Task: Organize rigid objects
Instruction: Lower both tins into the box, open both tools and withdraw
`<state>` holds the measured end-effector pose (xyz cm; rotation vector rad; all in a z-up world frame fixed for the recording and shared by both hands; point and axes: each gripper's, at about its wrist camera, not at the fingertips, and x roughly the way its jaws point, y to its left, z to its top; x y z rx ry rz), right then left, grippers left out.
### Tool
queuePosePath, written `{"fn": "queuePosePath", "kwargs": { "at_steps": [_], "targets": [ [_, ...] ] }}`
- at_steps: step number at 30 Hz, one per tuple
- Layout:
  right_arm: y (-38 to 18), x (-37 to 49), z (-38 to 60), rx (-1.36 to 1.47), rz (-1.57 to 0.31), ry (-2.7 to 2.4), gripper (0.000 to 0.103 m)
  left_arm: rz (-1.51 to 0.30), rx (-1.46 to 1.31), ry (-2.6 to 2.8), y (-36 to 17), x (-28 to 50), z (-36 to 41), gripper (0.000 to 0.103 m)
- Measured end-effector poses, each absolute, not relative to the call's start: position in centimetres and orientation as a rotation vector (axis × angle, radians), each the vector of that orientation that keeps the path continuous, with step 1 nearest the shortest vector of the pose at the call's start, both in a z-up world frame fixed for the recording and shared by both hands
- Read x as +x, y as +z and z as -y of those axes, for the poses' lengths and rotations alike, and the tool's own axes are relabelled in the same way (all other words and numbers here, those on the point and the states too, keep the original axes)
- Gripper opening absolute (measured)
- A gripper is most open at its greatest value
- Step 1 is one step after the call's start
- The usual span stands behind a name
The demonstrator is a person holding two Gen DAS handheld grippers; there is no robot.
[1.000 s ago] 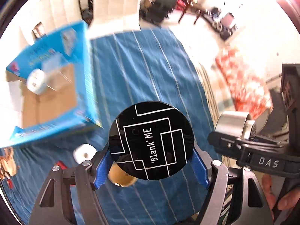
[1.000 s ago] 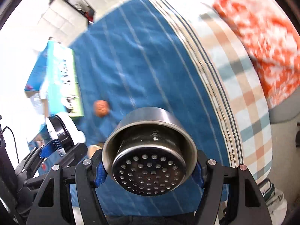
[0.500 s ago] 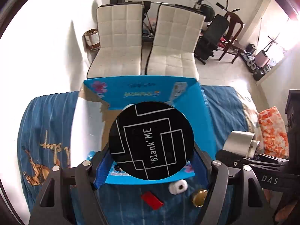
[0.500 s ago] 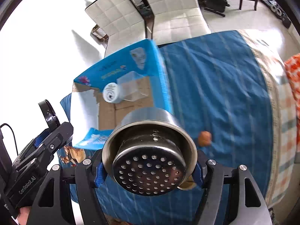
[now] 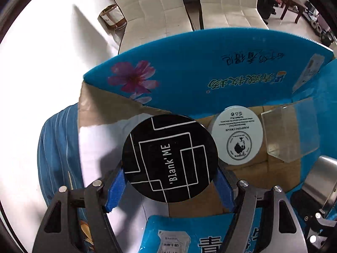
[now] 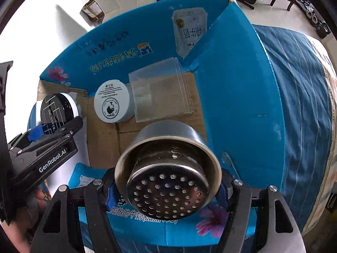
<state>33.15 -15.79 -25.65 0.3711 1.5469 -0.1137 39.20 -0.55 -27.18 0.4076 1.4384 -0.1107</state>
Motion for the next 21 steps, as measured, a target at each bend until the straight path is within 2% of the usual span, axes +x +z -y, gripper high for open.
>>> {"fn": "queuePosePath", "kwargs": {
  "at_steps": [11,21],
  "targets": [
    [-30.2,34.8,14.6,0.301,-1.651,-0.176,0.073,-1.546,0.390,-0.157,-31.7,39.9,1.2,0.073],
    [-33.5,36.4,14.0,0.240,-1.705,-0.188,0.073,-1.577,0.335,-0.221,-31.9,40.4,0.7,0.074]
  ]
}}
